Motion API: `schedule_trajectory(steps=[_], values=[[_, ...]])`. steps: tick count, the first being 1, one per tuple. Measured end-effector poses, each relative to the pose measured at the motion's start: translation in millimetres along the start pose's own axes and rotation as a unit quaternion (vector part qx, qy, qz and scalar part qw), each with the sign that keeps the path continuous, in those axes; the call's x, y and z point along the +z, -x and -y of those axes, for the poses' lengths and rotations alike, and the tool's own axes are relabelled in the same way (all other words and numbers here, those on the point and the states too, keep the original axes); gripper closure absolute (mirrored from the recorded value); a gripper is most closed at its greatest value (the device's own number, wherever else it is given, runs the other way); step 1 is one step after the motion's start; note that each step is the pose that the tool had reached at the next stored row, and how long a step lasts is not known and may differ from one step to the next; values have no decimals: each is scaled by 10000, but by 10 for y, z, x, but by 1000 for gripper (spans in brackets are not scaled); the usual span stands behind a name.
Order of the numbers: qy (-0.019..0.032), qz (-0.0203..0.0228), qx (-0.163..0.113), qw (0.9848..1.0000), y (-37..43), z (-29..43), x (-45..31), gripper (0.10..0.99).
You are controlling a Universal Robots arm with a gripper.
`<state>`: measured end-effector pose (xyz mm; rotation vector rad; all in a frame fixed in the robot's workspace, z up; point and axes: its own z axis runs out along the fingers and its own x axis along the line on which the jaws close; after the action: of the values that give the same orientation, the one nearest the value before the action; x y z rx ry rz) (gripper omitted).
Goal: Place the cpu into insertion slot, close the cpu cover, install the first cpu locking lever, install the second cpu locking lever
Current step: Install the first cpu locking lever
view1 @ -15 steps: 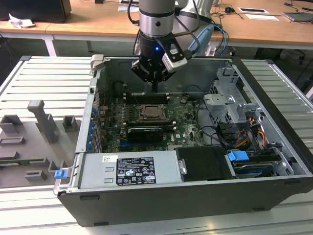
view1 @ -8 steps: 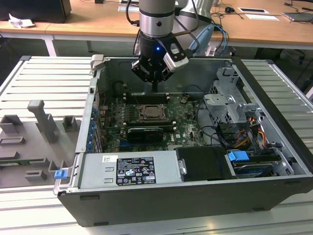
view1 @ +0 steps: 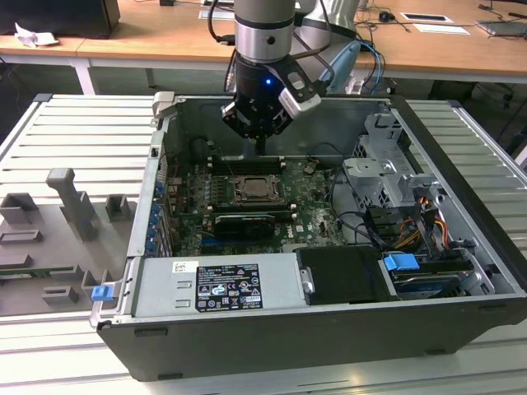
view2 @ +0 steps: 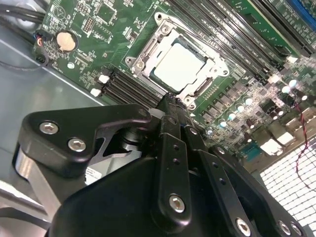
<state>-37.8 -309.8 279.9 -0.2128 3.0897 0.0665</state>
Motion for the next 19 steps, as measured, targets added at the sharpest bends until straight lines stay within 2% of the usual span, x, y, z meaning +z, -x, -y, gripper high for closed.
schedule_trajectory(steps=[5,12,16,18,19], values=[[3,-1,-56,10000,-19,-2,4,980],[2,-1,-40,10000,-179,-24,13,980],[-8,6,157,9999,-194,-23,70,980],[-8,6,165,9999,-248,-29,108,980],[-8,7,165,9999,-306,-36,122,980]])
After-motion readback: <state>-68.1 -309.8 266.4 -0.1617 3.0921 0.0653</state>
